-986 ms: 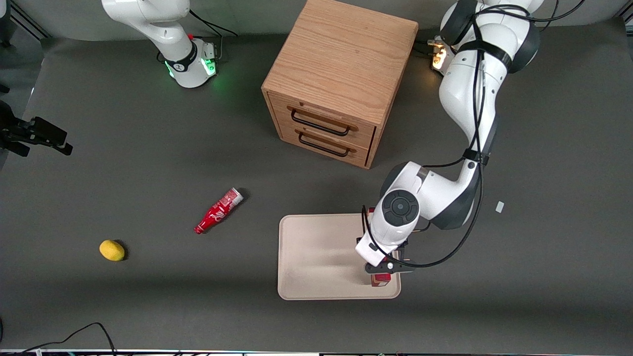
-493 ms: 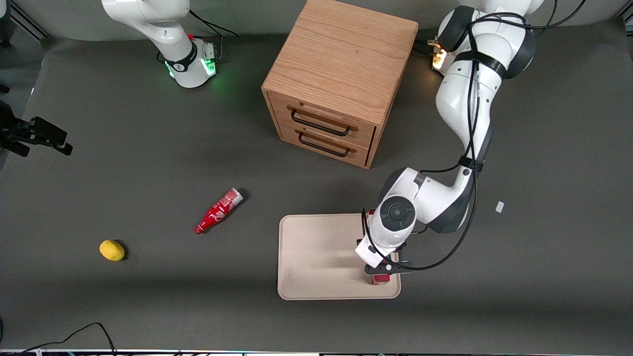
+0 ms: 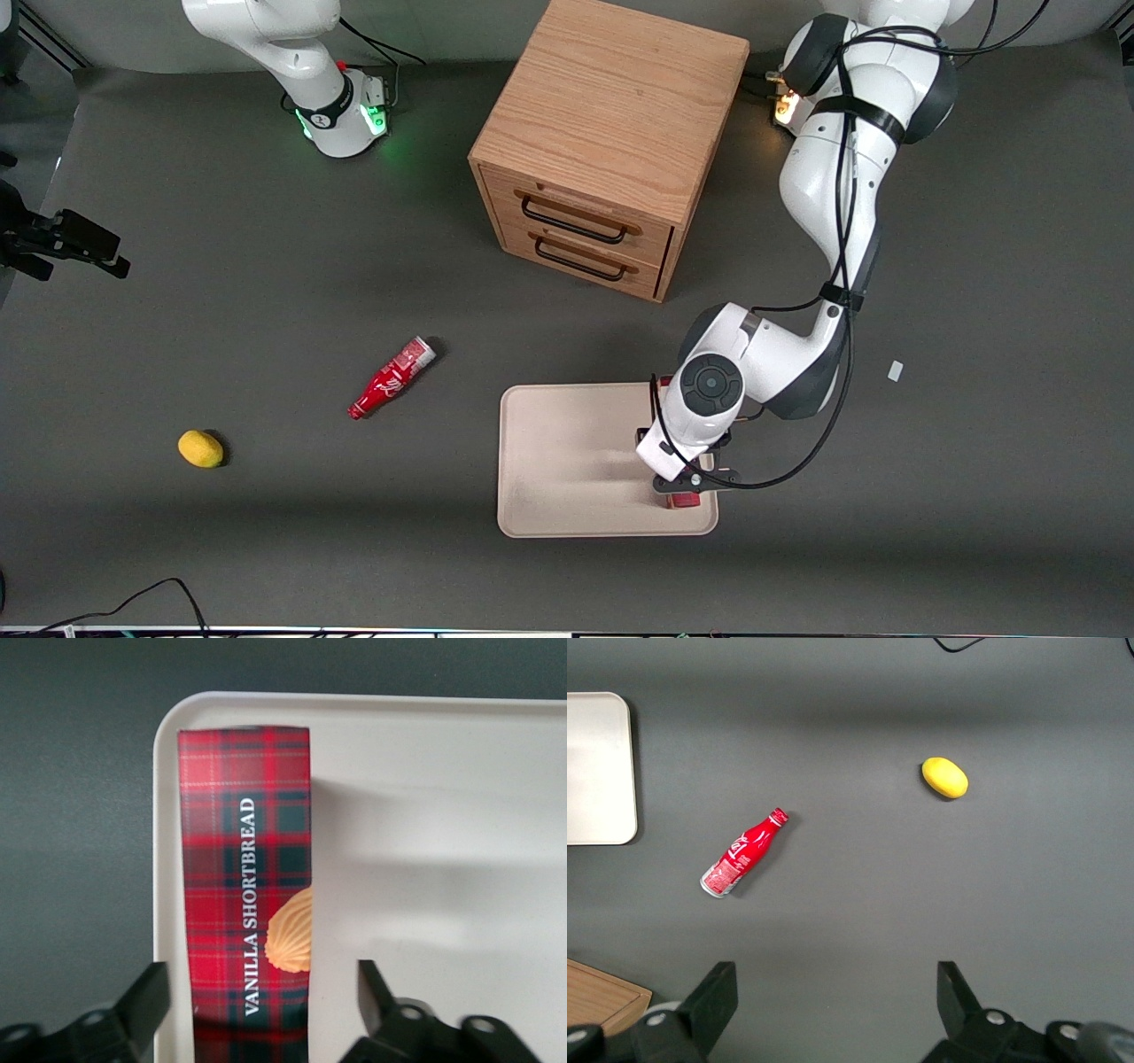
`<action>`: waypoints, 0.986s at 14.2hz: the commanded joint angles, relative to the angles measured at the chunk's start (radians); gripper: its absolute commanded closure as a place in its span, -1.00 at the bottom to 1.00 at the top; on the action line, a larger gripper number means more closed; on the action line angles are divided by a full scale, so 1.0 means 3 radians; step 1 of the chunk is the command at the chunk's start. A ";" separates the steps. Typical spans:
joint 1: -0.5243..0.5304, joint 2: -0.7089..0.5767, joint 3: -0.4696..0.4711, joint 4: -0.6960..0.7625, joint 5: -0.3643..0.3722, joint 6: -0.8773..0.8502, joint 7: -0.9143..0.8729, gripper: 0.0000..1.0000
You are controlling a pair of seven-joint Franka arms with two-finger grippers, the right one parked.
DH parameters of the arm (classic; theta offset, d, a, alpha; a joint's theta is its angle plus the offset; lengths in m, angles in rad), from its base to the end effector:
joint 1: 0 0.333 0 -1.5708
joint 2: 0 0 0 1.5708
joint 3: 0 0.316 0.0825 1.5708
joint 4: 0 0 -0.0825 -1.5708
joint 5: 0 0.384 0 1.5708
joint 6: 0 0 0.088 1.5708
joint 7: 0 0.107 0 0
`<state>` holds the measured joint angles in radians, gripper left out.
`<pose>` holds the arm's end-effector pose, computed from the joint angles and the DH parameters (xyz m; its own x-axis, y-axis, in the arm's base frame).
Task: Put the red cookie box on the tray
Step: 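Lower the box onto the tray corner and open the left gripper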
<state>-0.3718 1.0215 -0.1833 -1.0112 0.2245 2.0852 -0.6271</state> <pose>0.7012 -0.3594 0.2346 0.9950 0.0592 0.0799 0.0593 -0.9982 0.0011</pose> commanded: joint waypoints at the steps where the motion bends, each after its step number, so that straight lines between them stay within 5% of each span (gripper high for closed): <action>1: -0.0039 0.0057 0.0028 0.0119 0.0054 -0.0002 -0.0083 -1.00; 5: -0.0039 -0.0009 0.0003 0.0124 0.0034 -0.0144 -0.0088 -1.00; 9: -0.0029 -0.0229 -0.0099 0.0409 -0.0047 -0.0956 -0.0067 -1.00; 14: 0.0129 -0.0867 -0.0130 0.0299 -0.0078 -0.1540 0.0233 -1.00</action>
<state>-0.3581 0.8623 -0.2220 -0.8634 0.2108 1.6668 -0.6107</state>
